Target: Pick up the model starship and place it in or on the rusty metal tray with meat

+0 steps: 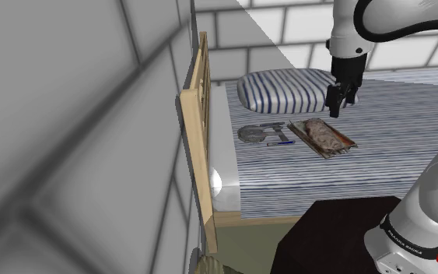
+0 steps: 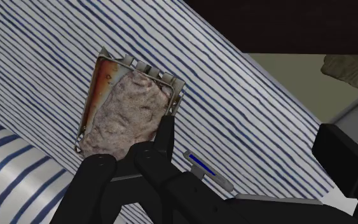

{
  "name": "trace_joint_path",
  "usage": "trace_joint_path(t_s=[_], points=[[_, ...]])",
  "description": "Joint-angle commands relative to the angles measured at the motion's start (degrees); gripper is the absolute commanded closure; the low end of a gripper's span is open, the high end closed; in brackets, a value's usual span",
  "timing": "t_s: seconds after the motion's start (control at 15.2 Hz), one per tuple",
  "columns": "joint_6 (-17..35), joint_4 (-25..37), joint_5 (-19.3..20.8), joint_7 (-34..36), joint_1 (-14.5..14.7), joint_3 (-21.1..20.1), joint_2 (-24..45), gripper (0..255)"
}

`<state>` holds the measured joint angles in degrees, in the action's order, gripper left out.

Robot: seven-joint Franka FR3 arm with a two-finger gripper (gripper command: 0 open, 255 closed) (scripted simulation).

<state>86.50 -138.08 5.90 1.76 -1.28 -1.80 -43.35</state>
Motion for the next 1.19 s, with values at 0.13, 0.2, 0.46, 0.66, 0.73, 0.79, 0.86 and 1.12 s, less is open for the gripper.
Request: trace_joint_path(t_s=[0.13, 0.2, 0.46, 0.66, 0.73, 0.79, 0.86, 1.12], points=[[4.22, -0.54, -0.04, 1.12, -0.6, 0.34, 3.04, 0], [6.3, -0.69, -0.05, 1.67, -0.88, 0.52, 4.65, 0], [14.34, -0.45, -0.11, 3.75, -2.03, 1.24, 11.64, 0], [19.97, 0.59, -0.16, 5.2, -2.8, 1.83, 17.33, 0], [21.75, 1.1, -0.19, 5.65, -3.06, 2.03, 19.29, 0], [23.48, 1.68, -0.24, 6.09, -3.31, 2.22, 21.27, 0], [25.16, 2.34, -0.3, 6.52, -3.54, 2.43, 23.27, 0], [31.26, 5.74, -0.68, 8.05, -4.4, 3.29, 31.43, 0]])
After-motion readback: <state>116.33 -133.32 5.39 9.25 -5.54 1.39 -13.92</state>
